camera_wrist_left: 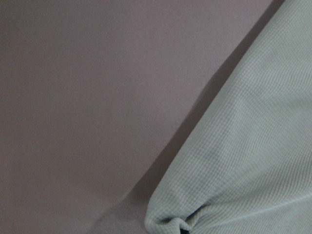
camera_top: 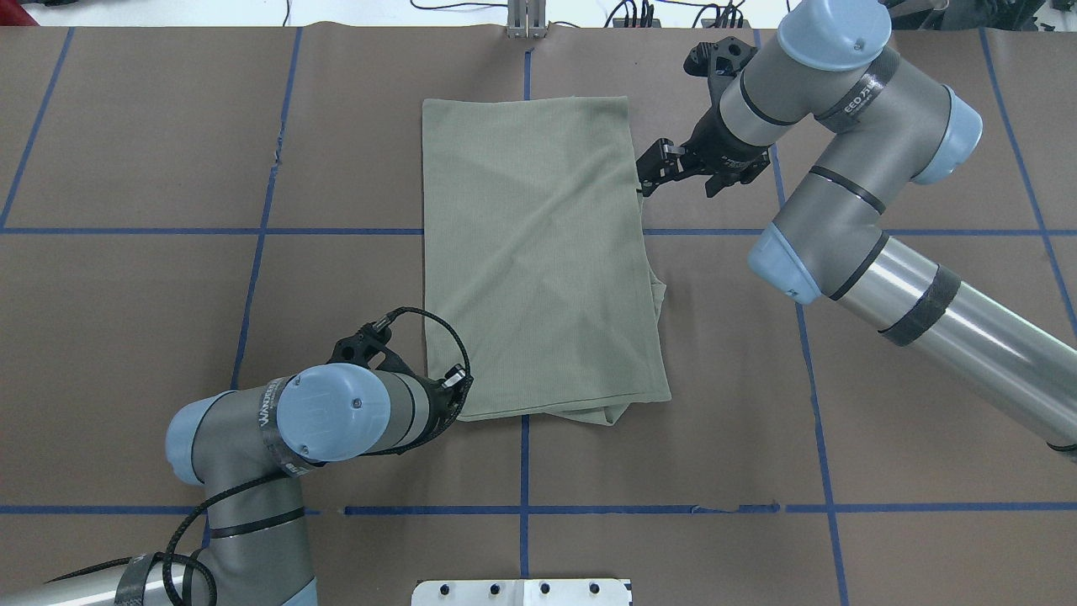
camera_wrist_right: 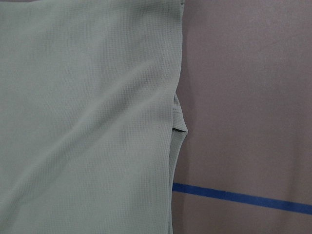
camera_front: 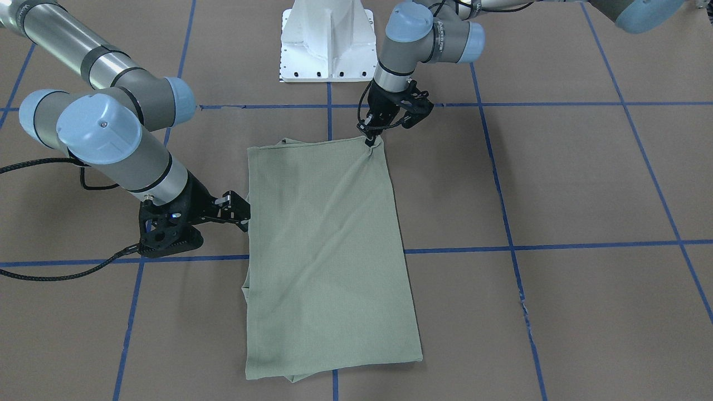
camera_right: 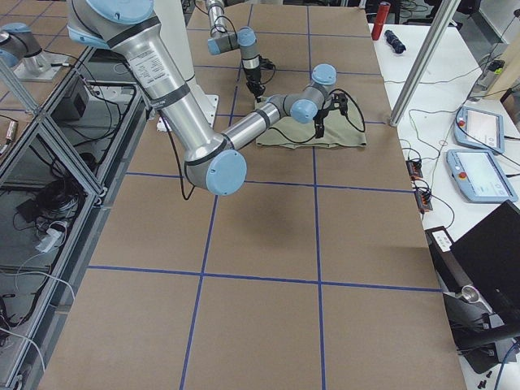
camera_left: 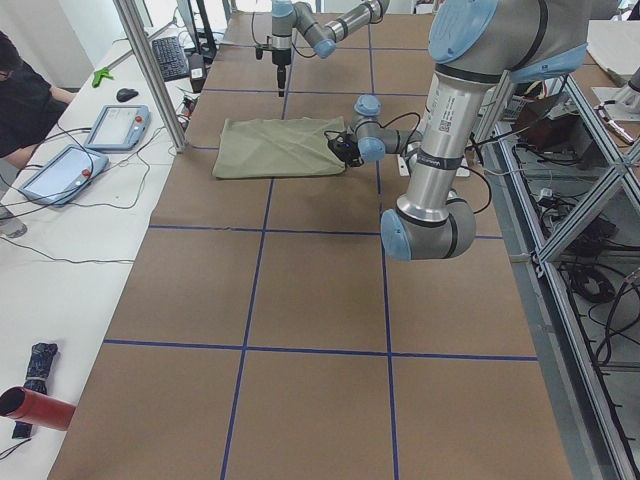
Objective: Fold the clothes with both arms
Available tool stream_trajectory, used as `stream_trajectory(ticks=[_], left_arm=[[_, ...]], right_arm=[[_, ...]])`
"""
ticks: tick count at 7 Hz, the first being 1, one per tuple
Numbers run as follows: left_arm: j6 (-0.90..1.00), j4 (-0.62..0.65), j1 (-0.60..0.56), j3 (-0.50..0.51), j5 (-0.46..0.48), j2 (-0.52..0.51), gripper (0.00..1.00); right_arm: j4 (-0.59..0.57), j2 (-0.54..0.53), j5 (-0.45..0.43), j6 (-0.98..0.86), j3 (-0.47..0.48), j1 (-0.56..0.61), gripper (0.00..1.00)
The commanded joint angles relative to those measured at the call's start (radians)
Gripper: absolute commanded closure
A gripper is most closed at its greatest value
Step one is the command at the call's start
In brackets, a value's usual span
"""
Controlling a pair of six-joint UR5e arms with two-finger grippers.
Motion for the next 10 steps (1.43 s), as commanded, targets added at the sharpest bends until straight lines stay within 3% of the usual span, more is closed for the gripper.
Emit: stream_trajectory(ticks=[1,4,8,9,10], left_arm=[[0.008,0.001,-0.001,-0.024,-0.003,0.006,1.0],[0.011,0.048,0.029,-0.129,-0.006,0.026,1.0],[0.009,0.064,0.034,-0.148,-0.009,0.027,1.0],[0.005,0.064,0.035,-0.148,-0.009,0.026,1.0],[0.002,0.064,0.038,-0.148,-0.009,0.026,1.0]], right_arm=[[0.01,-0.001,-0.002,0.054,0.005,-0.013,0.0],[0.01,-0.048,-0.025,0.311,0.095,-0.111,0.0],[-0.005,-0.221,-0.247,0.722,0.296,-0.327,0.0],[-0.061,-0.218,-0.314,0.81,0.299,-0.39,0.0],[-0.195,-0.197,-0.363,0.826,0.334,-0.43,0.0]])
